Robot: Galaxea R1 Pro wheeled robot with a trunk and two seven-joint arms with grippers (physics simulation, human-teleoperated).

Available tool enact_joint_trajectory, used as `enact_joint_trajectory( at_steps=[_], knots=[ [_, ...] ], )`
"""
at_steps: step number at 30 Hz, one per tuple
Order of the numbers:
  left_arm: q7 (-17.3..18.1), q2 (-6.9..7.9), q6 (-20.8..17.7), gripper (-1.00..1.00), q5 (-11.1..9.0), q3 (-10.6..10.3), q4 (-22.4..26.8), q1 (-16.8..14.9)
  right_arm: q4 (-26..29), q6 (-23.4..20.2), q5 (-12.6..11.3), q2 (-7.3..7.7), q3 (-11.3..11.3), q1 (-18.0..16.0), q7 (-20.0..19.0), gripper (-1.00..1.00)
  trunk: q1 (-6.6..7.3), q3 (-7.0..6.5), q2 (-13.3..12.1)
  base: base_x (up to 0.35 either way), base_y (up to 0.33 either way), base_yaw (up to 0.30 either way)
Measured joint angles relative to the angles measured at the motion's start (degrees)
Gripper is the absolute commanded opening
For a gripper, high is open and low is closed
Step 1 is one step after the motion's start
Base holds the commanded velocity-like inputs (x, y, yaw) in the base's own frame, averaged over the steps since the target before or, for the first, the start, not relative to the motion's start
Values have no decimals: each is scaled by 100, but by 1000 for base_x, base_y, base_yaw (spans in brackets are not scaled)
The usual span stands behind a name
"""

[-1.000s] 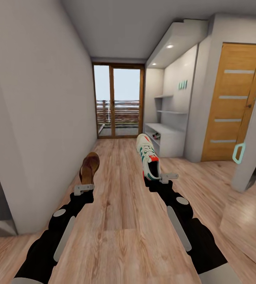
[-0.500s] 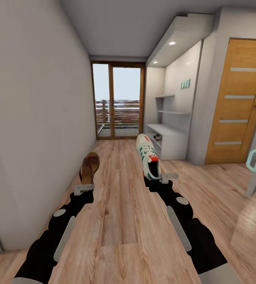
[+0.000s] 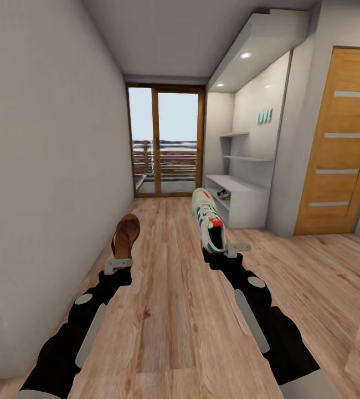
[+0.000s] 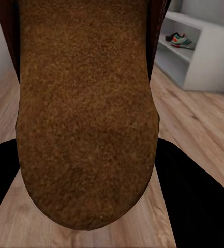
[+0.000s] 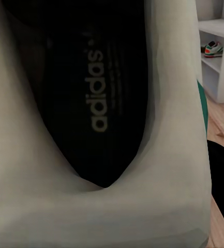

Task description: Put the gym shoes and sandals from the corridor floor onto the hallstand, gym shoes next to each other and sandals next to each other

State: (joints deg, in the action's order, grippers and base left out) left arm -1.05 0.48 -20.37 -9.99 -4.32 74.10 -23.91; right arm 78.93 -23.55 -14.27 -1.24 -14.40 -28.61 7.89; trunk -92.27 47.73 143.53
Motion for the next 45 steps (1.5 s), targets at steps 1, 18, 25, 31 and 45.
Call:
enact_joint_trajectory(
  at_steps=[1, 18, 25, 31, 45],
  knots=[
    [0, 0, 0, -100, 0, 0, 0, 0, 0, 0, 0, 0, 0, 0, 0, -100, 0, 0, 0, 346, 0, 0],
    [0, 0, -1, -100, 1, 0, 0, 0, 0, 2, 0, 0, 0, 0, 0, -100, 0, 0, 0, 346, 54, 0],
    [0, 0, -1, -100, 1, 0, 0, 1, -2, 1, 0, 0, 0, 0, 0, -100, 0, 0, 0, 346, 78, 0],
    [0, 0, -1, -100, 1, 0, 0, 2, -1, 2, 0, 0, 0, 0, 1, -100, 0, 0, 0, 346, 78, 0],
    [0, 0, -1, -100, 0, 0, 0, 2, 0, 2, 0, 0, 0, 0, 0, -100, 0, 0, 0, 346, 78, 0]
  ],
)
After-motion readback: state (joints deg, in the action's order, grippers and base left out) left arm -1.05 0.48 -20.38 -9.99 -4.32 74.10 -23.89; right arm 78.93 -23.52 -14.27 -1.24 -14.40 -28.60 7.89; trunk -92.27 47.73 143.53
